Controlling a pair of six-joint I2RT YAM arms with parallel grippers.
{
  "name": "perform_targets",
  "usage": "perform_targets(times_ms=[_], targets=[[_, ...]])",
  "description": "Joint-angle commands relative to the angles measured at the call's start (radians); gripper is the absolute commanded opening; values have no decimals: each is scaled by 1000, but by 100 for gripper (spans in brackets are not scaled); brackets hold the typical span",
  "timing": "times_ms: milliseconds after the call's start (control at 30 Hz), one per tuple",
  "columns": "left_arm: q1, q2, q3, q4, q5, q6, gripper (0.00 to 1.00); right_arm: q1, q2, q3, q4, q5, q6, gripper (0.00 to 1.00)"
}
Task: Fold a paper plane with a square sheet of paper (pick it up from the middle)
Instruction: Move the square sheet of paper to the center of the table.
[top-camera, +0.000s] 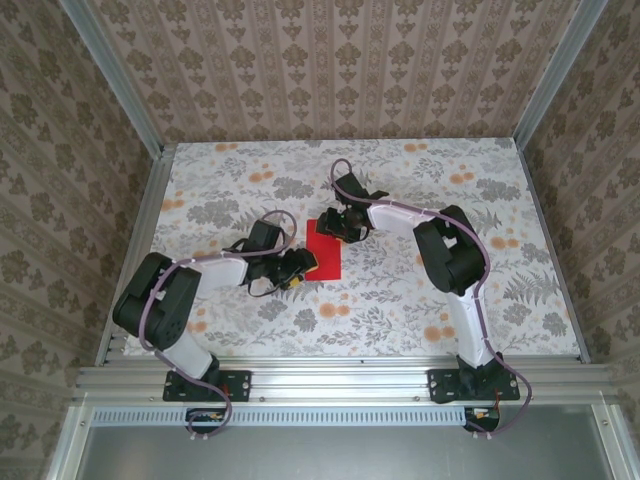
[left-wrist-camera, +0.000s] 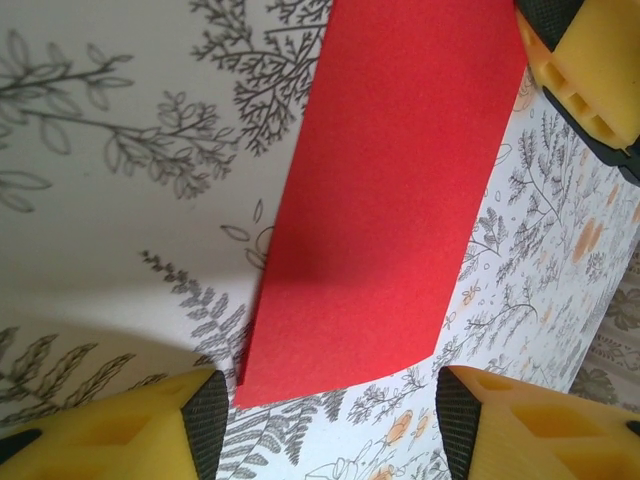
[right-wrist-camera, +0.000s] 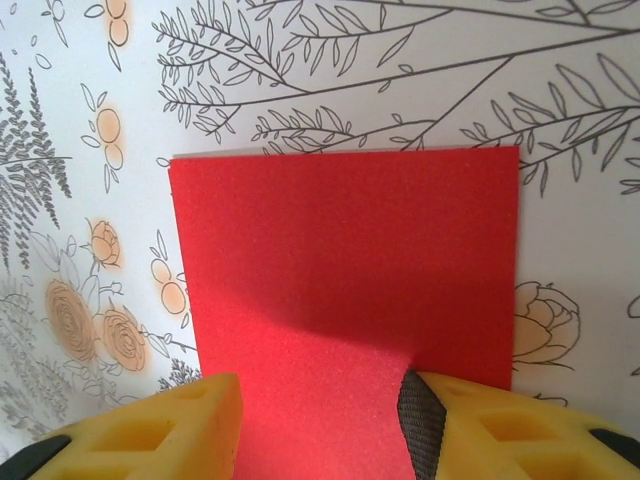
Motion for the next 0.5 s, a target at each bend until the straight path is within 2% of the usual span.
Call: perform_targets(times_ms=[0,300,467], targets=[[-12,25,29,-46,1,0,61,-8,23,-46,-19,-34,25,50],[-13,41,53,-23,-5,-10,63,-24,7,-78,-3,-74,28,50],[-13,24,60,-1,-12,-9,56,-24,7,-93,3,-77,29,50]])
